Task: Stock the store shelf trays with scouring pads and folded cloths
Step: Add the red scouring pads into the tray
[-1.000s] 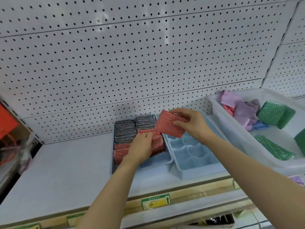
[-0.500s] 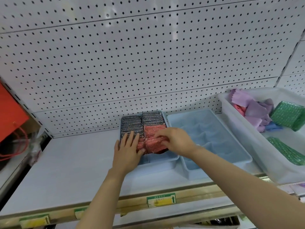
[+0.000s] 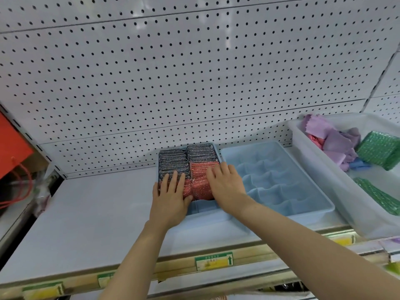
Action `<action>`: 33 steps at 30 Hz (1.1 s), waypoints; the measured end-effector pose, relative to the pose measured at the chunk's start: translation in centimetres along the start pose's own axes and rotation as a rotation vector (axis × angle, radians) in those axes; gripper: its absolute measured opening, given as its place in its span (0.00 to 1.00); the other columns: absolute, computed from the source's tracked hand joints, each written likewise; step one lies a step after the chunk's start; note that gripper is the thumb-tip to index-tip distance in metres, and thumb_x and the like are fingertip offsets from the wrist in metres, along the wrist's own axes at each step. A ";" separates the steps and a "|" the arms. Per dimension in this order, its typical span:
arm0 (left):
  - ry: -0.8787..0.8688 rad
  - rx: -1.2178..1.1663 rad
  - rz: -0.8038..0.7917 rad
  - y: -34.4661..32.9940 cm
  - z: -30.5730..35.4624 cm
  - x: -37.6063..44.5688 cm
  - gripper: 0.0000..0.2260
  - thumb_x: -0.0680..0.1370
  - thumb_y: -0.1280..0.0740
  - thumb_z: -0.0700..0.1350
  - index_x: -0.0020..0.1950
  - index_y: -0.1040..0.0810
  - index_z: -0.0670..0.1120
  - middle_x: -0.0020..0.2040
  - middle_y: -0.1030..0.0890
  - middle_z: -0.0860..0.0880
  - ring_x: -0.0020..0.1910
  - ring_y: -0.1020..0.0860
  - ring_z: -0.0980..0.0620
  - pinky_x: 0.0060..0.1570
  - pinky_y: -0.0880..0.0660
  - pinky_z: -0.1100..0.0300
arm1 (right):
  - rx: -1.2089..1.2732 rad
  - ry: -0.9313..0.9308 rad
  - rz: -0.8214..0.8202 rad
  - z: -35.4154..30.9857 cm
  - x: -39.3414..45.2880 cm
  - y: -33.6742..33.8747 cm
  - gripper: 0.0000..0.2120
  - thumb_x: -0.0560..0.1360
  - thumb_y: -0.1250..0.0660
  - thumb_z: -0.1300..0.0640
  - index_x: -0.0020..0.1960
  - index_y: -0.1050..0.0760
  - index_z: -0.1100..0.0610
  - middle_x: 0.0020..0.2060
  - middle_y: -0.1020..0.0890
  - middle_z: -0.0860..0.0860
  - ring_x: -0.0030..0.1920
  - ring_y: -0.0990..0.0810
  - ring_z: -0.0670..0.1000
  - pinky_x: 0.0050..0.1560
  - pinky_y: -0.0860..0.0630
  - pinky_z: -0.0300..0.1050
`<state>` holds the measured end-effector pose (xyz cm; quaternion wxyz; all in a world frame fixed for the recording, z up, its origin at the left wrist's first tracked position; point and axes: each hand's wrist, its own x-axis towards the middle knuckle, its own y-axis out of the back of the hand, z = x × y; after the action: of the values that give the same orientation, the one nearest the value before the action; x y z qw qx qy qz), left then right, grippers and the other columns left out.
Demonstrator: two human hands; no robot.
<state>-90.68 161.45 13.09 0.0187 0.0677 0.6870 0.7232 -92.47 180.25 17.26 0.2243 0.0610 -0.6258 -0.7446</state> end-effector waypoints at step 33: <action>-0.112 -0.195 0.085 8.2 12.8 3.2 0.28 0.82 0.48 0.57 0.80 0.50 0.51 0.80 0.54 0.48 0.79 0.57 0.46 0.77 0.55 0.47 | 0.366 -0.359 0.241 13.7 -7.3 2.7 0.30 0.76 0.38 0.54 0.75 0.41 0.63 0.73 0.35 0.60 0.73 0.38 0.59 0.74 0.45 0.53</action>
<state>-91.68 174.08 22.12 0.0330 0.1348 0.6080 0.7817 -90.37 195.28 21.38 0.1818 -0.1073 -0.7824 -0.5860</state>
